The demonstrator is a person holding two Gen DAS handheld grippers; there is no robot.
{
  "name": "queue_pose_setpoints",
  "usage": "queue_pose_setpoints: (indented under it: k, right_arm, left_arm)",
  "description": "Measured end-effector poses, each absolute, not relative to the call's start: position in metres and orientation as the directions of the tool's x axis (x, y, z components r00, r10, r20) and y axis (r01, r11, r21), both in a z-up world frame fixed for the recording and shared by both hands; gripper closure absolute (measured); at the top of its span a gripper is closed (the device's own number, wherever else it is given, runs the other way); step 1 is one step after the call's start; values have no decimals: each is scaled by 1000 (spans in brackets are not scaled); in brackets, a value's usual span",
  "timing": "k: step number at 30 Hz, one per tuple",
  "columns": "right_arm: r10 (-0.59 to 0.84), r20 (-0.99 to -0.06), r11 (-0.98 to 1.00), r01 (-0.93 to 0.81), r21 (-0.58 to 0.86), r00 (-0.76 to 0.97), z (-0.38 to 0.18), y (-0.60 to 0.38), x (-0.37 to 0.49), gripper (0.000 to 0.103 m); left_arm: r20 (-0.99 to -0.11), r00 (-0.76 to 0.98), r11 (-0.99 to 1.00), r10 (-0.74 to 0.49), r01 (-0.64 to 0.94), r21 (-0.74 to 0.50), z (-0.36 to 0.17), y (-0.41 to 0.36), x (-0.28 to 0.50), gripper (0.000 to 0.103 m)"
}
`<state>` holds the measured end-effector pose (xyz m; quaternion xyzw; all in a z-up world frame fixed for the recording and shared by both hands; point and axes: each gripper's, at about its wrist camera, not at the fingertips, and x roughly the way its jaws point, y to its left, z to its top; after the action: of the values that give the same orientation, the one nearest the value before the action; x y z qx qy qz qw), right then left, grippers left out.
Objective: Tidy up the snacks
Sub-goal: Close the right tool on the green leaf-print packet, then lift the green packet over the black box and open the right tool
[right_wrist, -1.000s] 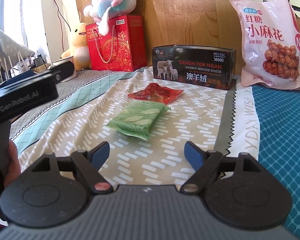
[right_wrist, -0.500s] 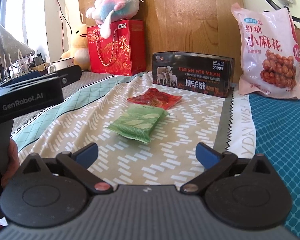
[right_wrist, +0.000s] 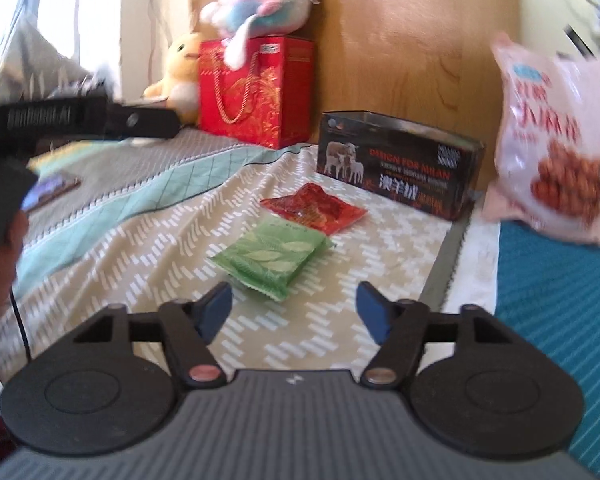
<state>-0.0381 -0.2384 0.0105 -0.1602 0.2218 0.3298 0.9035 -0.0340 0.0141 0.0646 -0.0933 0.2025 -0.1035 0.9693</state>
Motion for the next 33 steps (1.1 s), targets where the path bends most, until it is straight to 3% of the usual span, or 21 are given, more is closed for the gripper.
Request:
queue_pose_setpoints:
  k: [3,5,7,12,13,14,15,21,26,33]
  right_arm:
    - [528,-545,693,-701,-168,652,8,-230,-31,48]
    - [532,-565,685,-712,-151,631,5,-226,-23,53]
    - [531,-583,692,-712,-122,615,1,-223,-14,57]
    - [556,-593,698,-715,-47,582,-4,-217,2,63]
    - [565,-593,691,-721,-40,574,-4,-216,3,72]
    - [570,-593,689,-725,-32,568,-3,-215,3,76]
    - [571,-586,691,-722,-35,575,-2,-214,1,77]
    - [587,-457,708,-697,-112,669,33,-221,-5,78]
    - [543,-355,764,-623,-167,761,61,-222,35,78]
    - [453,-330,852,-511,-114,828,67,-230,124,79]
  left_arm:
    - [-455,818,922,-352,219,-320,58,17,-11,2]
    - [-493,772,898,-402,228,-376,51,18,3,10]
    - [-524,725,879,-447,245,-410,45,15,16,27]
    - [-619,625,875,-476,264,-406,24,-5,43,53]
    - [-636,597,869,-489,266,-418,18,-8,49,60]
    - [-634,583,857,-507,268,-440,14,-9,51,60]
    - [-622,581,846,-526,276,-457,15,-8,50,70]
    - [-507,646,811,-571,347,-471,55,-7,51,71]
    - [-440,705,827,-556,416,-379,95,-33,98,68]
    - [-425,735,847,-528,425,-319,102,-75,183,63]
